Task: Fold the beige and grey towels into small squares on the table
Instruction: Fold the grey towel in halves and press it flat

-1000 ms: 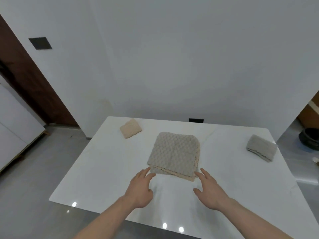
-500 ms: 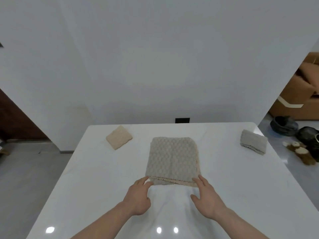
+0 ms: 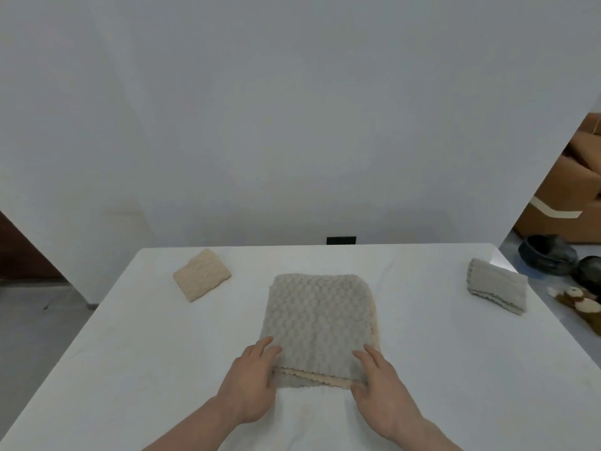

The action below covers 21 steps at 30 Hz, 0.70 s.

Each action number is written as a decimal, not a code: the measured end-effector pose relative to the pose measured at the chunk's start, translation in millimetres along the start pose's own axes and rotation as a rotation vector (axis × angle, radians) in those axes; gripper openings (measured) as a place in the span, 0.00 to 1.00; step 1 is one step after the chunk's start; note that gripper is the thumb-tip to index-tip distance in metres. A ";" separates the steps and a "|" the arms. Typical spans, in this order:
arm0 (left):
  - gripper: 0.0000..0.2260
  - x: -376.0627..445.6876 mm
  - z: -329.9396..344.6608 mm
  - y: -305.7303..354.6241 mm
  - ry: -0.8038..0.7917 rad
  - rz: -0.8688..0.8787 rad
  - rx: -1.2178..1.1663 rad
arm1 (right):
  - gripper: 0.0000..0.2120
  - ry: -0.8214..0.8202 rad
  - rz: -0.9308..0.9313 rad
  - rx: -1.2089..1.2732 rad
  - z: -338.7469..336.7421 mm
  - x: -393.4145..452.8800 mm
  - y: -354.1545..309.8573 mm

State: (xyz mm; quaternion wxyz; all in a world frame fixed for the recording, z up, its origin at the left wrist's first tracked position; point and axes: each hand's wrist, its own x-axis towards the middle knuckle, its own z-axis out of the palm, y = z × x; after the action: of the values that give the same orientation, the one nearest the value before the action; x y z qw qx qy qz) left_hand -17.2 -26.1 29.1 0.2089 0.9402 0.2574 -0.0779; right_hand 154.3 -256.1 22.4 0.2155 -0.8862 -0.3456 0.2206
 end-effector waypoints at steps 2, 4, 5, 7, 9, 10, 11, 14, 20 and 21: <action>0.26 22.3 22.0 -11.6 0.096 0.035 -0.006 | 0.30 0.041 -0.021 0.019 18.9 23.8 12.9; 0.25 40.4 50.3 -24.4 0.200 0.076 -0.008 | 0.31 0.082 -0.054 0.006 41.1 43.3 26.3; 0.25 46.5 67.2 -30.0 0.230 0.081 -0.016 | 0.31 0.100 -0.068 -0.012 54.3 49.3 32.5; 0.25 51.2 102.0 -39.8 0.308 0.113 -0.052 | 0.29 0.205 -0.127 -0.031 83.5 58.1 47.3; 0.25 50.9 124.3 -47.4 0.411 0.131 -0.112 | 0.27 0.310 -0.196 -0.022 107.9 60.4 58.6; 0.24 51.0 129.0 -49.3 0.453 0.125 -0.130 | 0.26 0.362 -0.214 -0.034 115.7 61.3 62.7; 0.24 51.7 130.5 -50.2 0.487 0.127 -0.137 | 0.25 0.408 -0.215 -0.040 118.5 61.6 65.0; 0.22 50.7 130.4 -49.9 0.518 0.144 -0.083 | 0.24 0.482 -0.206 -0.046 119.6 59.5 67.0; 0.18 44.6 132.5 -46.7 0.593 0.148 -0.105 | 0.21 0.524 -0.226 -0.072 116.1 42.8 57.8; 0.17 42.9 132.1 -45.1 0.612 0.146 -0.109 | 0.21 0.540 -0.232 -0.068 115.5 41.0 56.9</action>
State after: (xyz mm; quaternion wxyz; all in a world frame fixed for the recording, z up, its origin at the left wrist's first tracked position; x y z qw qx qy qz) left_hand -8.9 -28.8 -116.7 0.1771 0.9234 0.2439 0.2377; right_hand 148.7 -238.6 -111.4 0.2935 -0.8742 -0.3820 -0.0608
